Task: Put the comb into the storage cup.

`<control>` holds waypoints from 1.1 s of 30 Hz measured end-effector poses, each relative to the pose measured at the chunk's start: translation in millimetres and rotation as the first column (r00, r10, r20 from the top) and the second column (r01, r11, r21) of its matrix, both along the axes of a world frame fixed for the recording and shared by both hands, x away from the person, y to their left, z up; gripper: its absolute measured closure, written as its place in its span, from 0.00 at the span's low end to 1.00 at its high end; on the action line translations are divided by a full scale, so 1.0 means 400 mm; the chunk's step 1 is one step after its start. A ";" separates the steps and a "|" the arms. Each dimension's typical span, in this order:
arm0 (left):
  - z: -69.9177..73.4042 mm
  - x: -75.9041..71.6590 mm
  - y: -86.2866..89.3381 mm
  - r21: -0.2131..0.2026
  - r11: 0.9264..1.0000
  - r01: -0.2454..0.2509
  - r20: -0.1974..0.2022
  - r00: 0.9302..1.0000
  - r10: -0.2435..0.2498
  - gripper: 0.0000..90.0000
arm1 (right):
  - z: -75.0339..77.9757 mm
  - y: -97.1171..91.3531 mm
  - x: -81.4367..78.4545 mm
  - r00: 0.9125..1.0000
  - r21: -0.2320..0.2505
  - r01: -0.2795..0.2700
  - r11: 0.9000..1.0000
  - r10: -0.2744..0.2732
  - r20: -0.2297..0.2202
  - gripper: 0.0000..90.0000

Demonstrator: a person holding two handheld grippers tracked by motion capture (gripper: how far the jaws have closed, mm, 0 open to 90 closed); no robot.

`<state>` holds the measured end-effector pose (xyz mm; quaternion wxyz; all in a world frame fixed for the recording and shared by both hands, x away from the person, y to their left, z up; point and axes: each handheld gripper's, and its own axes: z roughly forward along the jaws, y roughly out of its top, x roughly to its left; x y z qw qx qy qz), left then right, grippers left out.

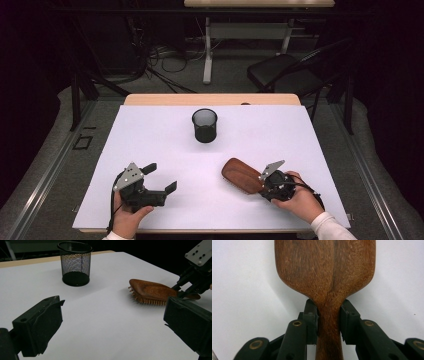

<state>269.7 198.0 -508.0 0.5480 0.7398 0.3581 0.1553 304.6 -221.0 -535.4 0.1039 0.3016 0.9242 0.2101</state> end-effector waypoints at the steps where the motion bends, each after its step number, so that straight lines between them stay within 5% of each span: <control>1: 0.000 0.000 0.000 0.001 1.000 0.001 0.000 1.000 -0.001 0.02 | 0.000 0.000 -0.001 1.000 0.000 0.001 1.000 -0.001 0.002 0.78; 33: 0.000 0.000 0.000 0.004 1.000 -0.002 0.002 1.000 0.002 0.02 | 0.007 -0.006 -0.005 0.999 0.015 -0.014 1.000 0.013 0.033 0.80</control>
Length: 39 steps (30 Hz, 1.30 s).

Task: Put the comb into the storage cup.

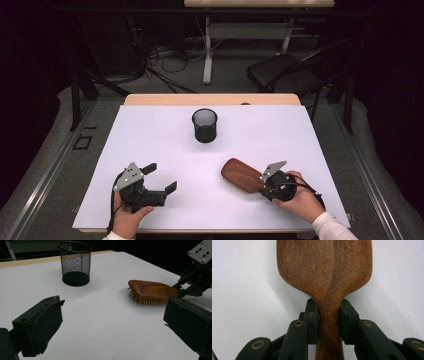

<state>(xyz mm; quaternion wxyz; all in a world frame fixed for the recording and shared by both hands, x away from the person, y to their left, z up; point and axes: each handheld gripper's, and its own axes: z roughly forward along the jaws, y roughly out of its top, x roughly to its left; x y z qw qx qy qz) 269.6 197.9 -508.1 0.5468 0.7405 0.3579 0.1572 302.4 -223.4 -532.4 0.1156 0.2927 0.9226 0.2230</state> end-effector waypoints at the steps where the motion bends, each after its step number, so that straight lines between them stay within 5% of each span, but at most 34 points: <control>1: 0.000 0.000 0.000 0.000 1.000 0.000 0.000 1.000 0.000 0.02 | 0.000 0.000 0.000 1.000 0.002 -0.008 1.000 0.008 0.011 0.80; 39: -0.002 0.001 -0.002 0.004 1.000 -0.001 -0.005 1.000 0.001 0.02 | 0.013 -0.005 -0.019 0.987 0.115 0.047 0.992 -0.064 0.146 0.80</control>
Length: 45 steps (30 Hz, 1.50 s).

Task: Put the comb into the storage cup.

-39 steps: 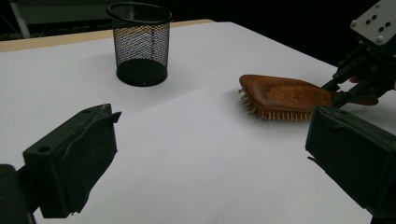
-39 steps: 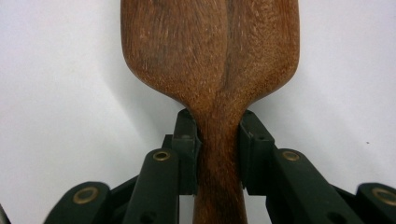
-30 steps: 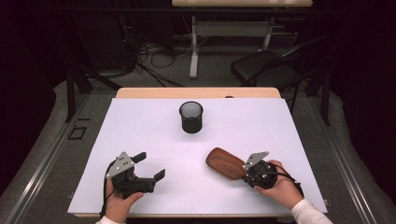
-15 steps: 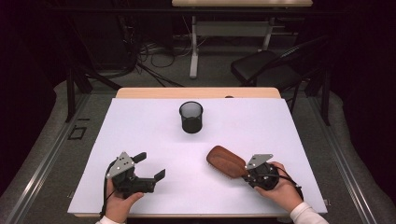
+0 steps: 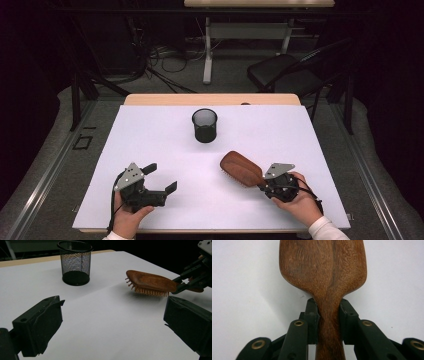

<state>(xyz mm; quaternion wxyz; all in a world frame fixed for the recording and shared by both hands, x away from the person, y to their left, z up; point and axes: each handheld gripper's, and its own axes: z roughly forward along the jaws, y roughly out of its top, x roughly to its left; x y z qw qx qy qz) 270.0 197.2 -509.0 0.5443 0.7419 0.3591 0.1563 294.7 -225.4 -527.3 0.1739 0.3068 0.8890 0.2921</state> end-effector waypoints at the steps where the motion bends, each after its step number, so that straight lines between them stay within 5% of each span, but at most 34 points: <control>1: 0.000 0.000 0.000 0.000 1.000 -0.001 0.001 1.000 0.001 0.02 | 0.001 0.002 0.002 1.000 0.007 -0.002 1.000 0.002 0.008 0.80; 45: -0.002 0.002 0.003 -0.005 1.000 0.000 -0.004 1.000 0.000 0.02 | 0.088 0.091 0.050 0.988 0.138 0.016 0.990 -0.036 0.148 0.80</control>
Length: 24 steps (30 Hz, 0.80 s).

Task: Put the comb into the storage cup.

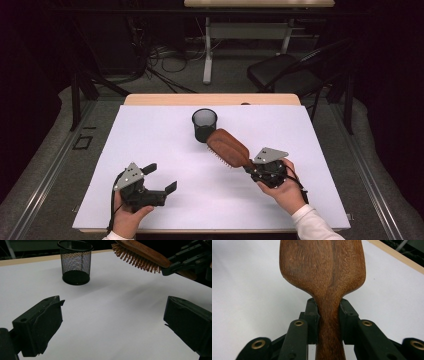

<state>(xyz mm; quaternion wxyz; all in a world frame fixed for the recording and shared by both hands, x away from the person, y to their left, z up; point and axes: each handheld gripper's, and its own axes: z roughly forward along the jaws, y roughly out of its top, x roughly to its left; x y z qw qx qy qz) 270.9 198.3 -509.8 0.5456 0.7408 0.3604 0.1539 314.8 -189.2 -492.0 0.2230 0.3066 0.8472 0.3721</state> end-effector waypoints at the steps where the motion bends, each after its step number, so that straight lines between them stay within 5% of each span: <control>1: 0.000 0.000 0.000 -0.002 1.000 0.001 0.000 1.000 -0.001 0.02 | 0.001 0.002 0.001 1.000 0.002 -0.004 1.000 0.004 0.002 0.80; 24: -0.003 0.002 0.001 0.000 1.000 -0.002 -0.005 1.000 0.002 0.02 | 0.027 0.051 0.030 0.997 0.098 0.009 0.995 -0.017 0.072 0.80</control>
